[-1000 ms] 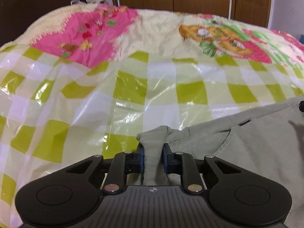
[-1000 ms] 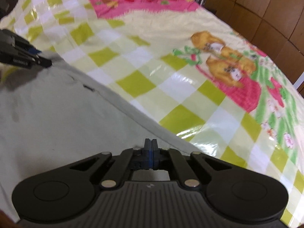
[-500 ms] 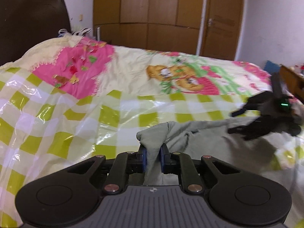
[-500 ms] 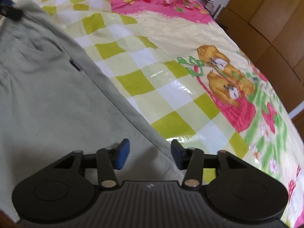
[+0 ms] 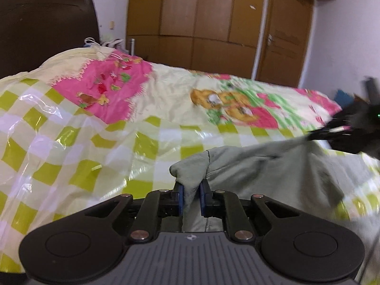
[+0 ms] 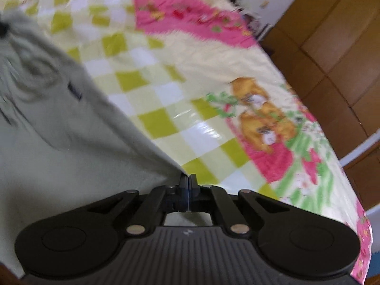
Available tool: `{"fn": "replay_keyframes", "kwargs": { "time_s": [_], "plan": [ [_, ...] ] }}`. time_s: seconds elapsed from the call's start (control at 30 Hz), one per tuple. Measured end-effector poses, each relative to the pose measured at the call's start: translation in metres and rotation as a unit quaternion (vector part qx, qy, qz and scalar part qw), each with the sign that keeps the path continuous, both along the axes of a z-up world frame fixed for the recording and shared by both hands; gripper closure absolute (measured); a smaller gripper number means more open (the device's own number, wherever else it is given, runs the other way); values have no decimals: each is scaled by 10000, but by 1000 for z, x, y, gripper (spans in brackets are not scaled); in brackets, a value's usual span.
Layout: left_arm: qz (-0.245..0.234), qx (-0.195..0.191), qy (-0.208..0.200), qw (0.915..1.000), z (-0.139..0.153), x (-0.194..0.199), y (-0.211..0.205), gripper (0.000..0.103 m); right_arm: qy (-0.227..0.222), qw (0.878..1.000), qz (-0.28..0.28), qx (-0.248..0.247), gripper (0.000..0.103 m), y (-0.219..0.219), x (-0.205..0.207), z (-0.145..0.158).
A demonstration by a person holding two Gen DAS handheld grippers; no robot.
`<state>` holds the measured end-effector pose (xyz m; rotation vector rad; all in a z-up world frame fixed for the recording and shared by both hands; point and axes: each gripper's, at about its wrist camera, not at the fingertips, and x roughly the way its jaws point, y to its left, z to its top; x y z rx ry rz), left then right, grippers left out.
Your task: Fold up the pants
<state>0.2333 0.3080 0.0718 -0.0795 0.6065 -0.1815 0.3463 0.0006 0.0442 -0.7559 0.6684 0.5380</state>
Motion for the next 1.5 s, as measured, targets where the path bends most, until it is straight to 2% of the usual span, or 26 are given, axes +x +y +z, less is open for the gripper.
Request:
{"fn": "replay_keyframes", "kwargs": {
  "time_s": [0.17,0.23,0.3,0.37,0.43,0.53,0.67,0.77,0.87,1.0,1.13,1.2,1.27,1.33,1.4,1.5],
  "plan": [
    [50,-102,-332,9994,13,3,-1,76,-480,9971,-334,480,103,-24,-40,74],
    [24,-192,-451,9988,13,-12,1,76,-690,9951,-348,611,103,-31,-72,95],
    [66,-184,-471,9987,5,-33,5,76,-748,9945,-289,679,103,-33,-110,102],
    [171,-239,-374,9989,-8,-52,12,76,-679,9957,-167,614,103,-29,-154,91],
    [297,-278,-180,9990,-27,-74,19,76,-475,9977,32,489,103,-21,-192,68],
    [441,-340,149,9983,-57,-103,28,76,107,9990,329,298,103,-4,-242,13],
    [528,-223,482,9972,-85,-130,31,76,796,9961,371,77,103,12,-282,-51],
    [603,-161,529,9966,-92,-147,31,76,843,9956,394,-68,103,18,-295,-73],
    [663,-197,513,9963,-93,-158,34,76,800,9962,342,-97,103,19,-292,-74],
    [702,-42,539,9961,-96,-173,36,76,720,9962,412,-262,103,18,-291,-74],
    [801,-90,197,9965,-82,-186,38,76,673,9961,479,-323,103,17,-297,-77],
    [607,12,6,9982,-74,-188,30,76,651,9961,503,-333,103,18,-301,-78],
    [262,85,37,9996,-72,-183,18,75,674,9959,496,-342,103,18,-302,-78],
    [-6,252,170,9995,-78,-175,5,68,706,9958,478,-338,103,17,-304,-78],
    [21,510,245,9984,-84,-168,0,66,738,9956,463,-350,103,18,-303,-77],
    [247,244,338,9988,-87,-164,11,59,723,9956,475,-367,102,18,-303,-77]
  ]
}}
